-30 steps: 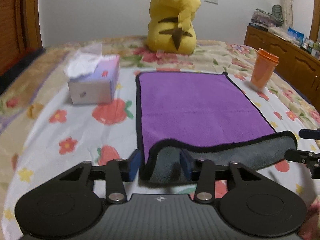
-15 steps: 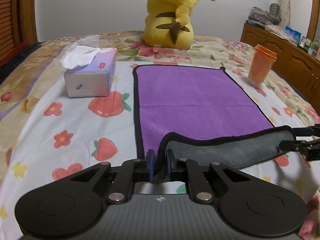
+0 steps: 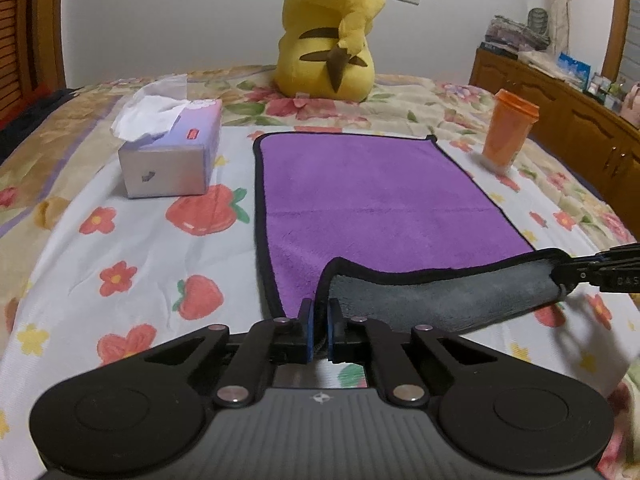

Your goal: Fold towel

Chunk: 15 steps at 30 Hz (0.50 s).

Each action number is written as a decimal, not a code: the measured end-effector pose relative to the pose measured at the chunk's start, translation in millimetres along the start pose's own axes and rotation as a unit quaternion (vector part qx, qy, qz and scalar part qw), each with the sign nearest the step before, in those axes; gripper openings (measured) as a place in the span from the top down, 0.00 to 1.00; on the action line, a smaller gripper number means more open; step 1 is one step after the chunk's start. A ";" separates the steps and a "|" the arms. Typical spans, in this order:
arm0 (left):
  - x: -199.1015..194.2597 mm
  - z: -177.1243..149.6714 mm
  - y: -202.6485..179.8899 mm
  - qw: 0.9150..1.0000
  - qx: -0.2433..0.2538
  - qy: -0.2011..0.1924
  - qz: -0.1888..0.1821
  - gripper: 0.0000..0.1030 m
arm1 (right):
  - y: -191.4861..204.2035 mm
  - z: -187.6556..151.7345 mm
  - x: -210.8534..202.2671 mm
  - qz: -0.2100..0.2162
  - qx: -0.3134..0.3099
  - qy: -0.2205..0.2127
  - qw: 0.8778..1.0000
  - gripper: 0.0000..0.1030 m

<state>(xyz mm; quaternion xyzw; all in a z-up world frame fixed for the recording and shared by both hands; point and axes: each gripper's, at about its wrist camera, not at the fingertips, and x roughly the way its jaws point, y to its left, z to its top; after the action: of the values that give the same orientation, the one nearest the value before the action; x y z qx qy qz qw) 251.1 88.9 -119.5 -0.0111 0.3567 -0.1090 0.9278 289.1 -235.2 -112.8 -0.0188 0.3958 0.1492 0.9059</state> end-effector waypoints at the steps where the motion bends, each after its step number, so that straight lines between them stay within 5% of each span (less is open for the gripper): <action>1: -1.3 0.3 -0.7 1.000 0.000 -0.002 -0.001 0.92 | 0.3 0.2 -0.5 -0.001 -0.002 0.000 1.000 0.87; 2: -2.4 0.7 -0.9 1.000 0.000 -0.005 0.000 0.92 | 0.0 0.6 -0.9 -0.007 -0.005 -0.002 1.000 0.94; 15: -20.0 9.1 -7.9 0.999 0.006 -0.041 -0.016 0.93 | 3.3 2.0 -9.5 -0.020 -0.030 -0.024 0.999 0.97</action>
<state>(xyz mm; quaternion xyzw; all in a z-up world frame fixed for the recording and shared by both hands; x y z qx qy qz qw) 241.2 84.9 -98.7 -0.0159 0.3174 -0.1258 0.9398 283.5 -234.2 -104.3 -0.0497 0.3684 0.1435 0.9172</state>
